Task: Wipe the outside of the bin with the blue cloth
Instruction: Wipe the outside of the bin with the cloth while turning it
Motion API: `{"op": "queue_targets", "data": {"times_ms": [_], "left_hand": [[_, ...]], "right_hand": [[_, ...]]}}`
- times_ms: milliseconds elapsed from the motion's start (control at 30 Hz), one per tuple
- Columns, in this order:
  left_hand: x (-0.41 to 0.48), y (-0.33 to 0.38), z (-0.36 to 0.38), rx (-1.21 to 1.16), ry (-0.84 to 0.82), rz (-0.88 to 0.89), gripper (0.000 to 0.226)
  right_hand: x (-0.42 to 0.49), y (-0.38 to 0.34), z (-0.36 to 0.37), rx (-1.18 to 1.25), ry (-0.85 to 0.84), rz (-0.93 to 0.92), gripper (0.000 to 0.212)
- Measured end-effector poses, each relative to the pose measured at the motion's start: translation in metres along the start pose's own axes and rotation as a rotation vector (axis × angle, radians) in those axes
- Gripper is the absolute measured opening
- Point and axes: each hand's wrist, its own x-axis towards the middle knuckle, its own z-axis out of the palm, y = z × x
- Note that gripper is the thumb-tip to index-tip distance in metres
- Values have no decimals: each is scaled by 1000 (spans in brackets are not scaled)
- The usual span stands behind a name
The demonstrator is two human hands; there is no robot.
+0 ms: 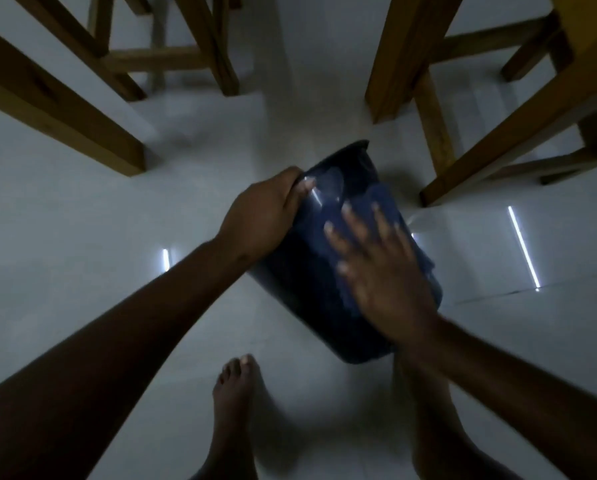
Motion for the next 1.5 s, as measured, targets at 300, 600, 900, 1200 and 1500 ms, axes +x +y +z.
{"op": "queue_targets", "data": {"times_ms": [300,600,900,1200,1500], "left_hand": [[3,0,-5,-94,-91,-39,30],[-21,-26,-9,-228,-102,-95,26],[2,-1,-9,-267,-80,-39,19],[5,-4,-7,-255,-75,-36,26],[-14,-20,-8,-283,-113,-109,26]], "right_hand": [[-20,-2,9,40,-94,121,55],[19,36,-12,402,13,448,54],[19,21,-8,149,15,178,54],[-26,-9,12,-44,-67,105,55],[35,46,-16,254,74,347,56]]}}
